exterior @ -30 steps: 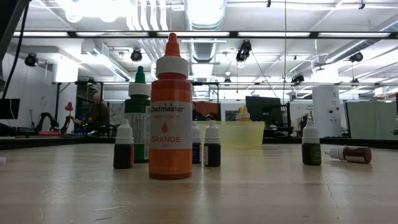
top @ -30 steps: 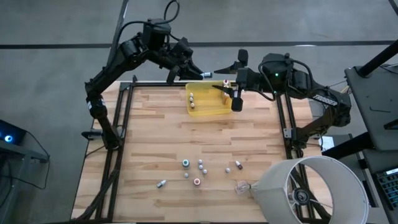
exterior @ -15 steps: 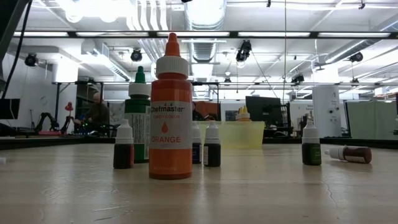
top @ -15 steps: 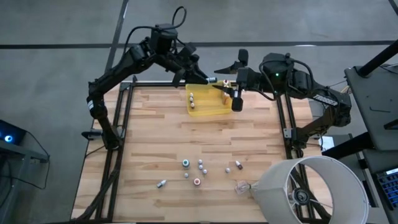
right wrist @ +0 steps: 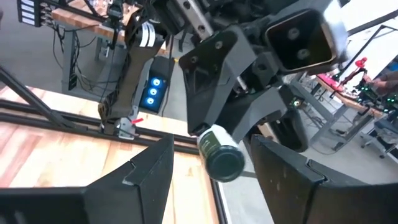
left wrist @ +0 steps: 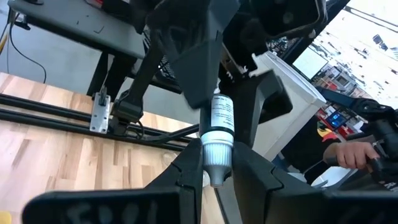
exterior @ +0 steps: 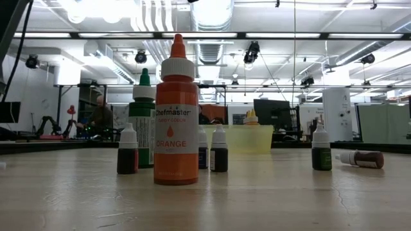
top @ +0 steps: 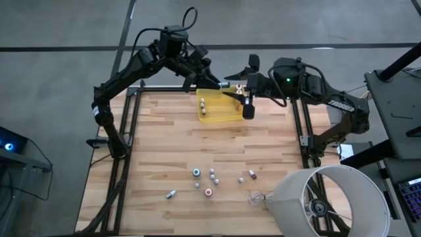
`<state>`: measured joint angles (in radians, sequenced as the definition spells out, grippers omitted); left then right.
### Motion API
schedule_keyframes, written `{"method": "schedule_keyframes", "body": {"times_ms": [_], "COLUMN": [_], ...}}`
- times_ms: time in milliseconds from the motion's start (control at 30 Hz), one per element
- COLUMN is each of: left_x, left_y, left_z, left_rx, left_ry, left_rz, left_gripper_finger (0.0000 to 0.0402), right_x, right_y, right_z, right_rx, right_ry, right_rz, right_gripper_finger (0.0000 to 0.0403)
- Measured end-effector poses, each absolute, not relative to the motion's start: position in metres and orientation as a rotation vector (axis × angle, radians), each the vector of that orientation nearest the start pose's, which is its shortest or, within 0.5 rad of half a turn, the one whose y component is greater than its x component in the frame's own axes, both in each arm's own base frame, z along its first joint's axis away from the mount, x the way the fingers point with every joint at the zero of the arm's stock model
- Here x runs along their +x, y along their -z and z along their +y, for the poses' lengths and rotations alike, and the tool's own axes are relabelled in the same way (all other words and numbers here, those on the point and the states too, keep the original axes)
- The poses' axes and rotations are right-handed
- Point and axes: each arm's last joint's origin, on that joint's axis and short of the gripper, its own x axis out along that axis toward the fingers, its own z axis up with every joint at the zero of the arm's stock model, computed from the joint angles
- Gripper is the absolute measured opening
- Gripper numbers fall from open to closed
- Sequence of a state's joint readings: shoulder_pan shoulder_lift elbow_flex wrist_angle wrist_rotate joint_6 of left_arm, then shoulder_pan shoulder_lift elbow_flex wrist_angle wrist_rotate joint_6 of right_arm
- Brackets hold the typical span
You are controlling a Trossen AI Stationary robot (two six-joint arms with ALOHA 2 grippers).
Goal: Pick & Place food coloring
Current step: Put the left small green food coloring bottle into the yellow bin
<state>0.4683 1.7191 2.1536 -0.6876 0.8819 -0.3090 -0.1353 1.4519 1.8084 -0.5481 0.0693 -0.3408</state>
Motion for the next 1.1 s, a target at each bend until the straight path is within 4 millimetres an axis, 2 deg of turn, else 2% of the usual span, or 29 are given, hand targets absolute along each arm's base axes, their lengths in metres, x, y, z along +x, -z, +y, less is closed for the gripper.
{"method": "schedule_keyframes", "body": {"times_ms": [200, 533, 1100], "left_x": [0.3129, 0.3127, 0.3128], "left_y": [-0.5005, -0.5006, -0.5006], "left_z": [0.1332, 0.1328, 0.1328], "left_rx": [-0.464, -0.468, -0.471], "left_ry": [0.379, 0.395, 0.394], "left_rz": [0.263, 0.265, 0.265], "left_gripper_finger": [0.0044, 0.0044, 0.0044], "right_x": [0.2966, 0.2895, 0.2881], "right_y": [-0.4833, -0.4897, -0.4906], "right_z": [-0.0423, -0.0414, -0.0413], "right_rx": [-0.331, -0.327, -0.308], "right_ry": [0.163, 0.169, 0.173], "right_rz": [0.246, 0.221, 0.218], "right_gripper_finger": [0.0198, 0.0156, 0.0115]}}
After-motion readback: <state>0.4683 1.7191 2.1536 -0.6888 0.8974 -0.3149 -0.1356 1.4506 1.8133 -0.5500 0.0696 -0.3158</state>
